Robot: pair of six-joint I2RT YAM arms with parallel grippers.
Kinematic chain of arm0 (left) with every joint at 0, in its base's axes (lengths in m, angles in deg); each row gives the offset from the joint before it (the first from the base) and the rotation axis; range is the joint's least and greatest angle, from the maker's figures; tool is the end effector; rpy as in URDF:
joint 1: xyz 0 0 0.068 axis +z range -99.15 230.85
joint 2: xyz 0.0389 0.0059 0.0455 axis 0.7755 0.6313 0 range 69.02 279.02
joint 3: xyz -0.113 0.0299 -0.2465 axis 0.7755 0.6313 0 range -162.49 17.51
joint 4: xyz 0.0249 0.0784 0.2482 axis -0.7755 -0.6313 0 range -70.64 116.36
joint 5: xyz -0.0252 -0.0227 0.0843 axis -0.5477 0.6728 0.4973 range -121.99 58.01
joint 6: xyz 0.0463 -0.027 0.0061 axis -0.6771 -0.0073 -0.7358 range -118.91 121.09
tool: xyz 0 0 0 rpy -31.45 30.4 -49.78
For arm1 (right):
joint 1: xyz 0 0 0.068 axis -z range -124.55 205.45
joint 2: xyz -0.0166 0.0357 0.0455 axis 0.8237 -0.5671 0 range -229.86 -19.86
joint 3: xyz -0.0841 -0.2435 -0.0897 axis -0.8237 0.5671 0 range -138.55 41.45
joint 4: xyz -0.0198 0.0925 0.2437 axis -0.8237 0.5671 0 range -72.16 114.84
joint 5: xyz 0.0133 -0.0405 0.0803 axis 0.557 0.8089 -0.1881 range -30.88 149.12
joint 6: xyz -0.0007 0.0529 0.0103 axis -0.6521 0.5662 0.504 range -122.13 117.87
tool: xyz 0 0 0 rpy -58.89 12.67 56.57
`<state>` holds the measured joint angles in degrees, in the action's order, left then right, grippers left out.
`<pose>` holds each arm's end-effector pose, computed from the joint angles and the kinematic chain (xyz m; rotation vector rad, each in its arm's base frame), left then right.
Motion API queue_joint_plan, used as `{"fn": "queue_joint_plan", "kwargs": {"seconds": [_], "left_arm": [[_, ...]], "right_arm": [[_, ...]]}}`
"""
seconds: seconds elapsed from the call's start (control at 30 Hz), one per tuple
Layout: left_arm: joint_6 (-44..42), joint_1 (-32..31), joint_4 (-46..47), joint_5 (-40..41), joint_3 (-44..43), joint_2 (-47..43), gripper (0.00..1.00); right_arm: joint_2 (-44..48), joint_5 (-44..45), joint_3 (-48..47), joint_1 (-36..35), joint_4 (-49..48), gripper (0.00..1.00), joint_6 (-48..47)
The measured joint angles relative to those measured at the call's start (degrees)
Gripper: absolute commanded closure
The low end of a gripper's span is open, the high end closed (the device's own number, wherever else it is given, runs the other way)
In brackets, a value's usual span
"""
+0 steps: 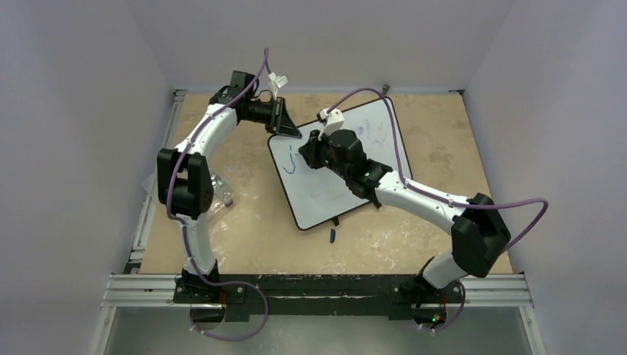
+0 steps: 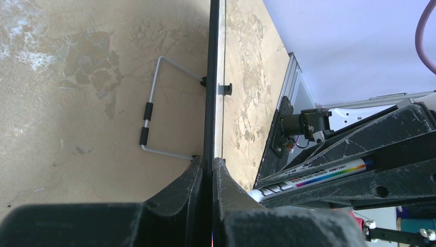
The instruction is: Write a sentence on the whiteboard
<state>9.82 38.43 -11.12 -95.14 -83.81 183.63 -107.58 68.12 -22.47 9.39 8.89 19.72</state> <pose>0.4220 -0.1255 0.2858 0.5664 2.2375 -1.5096 0.2561 0.2578 0.3053 -0.2828 1.8609 0.6849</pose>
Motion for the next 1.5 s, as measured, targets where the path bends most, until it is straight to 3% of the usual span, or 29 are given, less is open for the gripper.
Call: {"fn": "queue_joint_plan", "kwargs": {"seconds": [0.67,1.5], "left_arm": [[-0.8,0.0,0.0,0.0,0.0,0.0,1.00],[-0.8,0.0,-0.4,0.0,0.0,-0.1,1.00]], "right_arm": [[2.8,-0.6,5.4,0.0,-0.9,1.00,1.0],[-0.1,3.5,-3.0,0.1,5.6,1.00,-2.4]]}}
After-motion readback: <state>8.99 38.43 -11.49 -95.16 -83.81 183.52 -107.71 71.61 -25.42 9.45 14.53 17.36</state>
